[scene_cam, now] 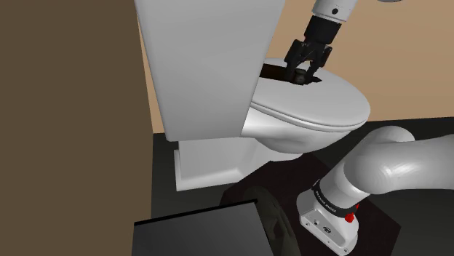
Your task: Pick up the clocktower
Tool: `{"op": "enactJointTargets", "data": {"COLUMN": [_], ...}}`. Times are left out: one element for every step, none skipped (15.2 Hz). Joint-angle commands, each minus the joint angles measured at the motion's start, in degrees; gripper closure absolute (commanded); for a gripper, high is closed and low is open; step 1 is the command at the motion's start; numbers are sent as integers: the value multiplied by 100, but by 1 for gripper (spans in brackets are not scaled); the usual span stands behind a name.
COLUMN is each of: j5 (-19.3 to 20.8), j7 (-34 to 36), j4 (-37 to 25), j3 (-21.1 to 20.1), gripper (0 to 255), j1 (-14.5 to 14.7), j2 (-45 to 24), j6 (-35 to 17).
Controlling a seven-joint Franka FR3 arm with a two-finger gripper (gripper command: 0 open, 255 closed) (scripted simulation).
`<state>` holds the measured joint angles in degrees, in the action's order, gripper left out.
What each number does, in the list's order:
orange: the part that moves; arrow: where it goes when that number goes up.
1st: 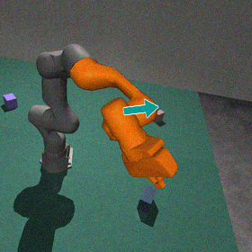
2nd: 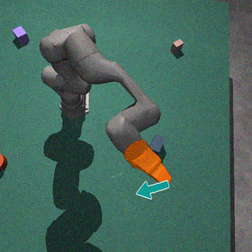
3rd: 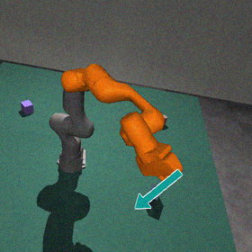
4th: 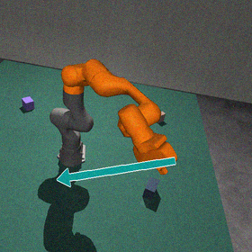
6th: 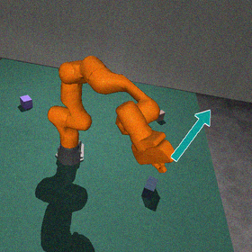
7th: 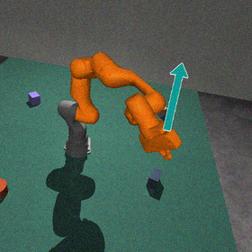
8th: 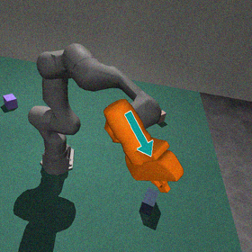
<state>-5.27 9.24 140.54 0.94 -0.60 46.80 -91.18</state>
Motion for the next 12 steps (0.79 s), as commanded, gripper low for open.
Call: {"op": "enactJointTargets", "data": {"j5": [0,236,471,688,888,1071,1237,1385,1513,1523,1530,1538], "j7": [0,-680,-1341,-2001,-2656,-3306,-3949,-4586,-5198,-5192,-5188,-5184], "j4": [0,-86,-183,-290,-405,-526,-651,-778,-902,-821,-741,-661], "j3": [0,185,378,557,727,887,1041,1184,1317,1329,1336,1345], "gripper": [0,0,0,0,0,0,0,0,0,0,0,0], "j1": [0,149,325,497,670,846,1027,1209,1390,1391,1386,1382], "j2": [0,-131,-271,-418,-570,-725,-880,-1035,-1182,-1174,-1169,-1165], "j6": [0,-43,-99,-167,-245,-332,-426,-527,-630,-704,-779,-854]}}
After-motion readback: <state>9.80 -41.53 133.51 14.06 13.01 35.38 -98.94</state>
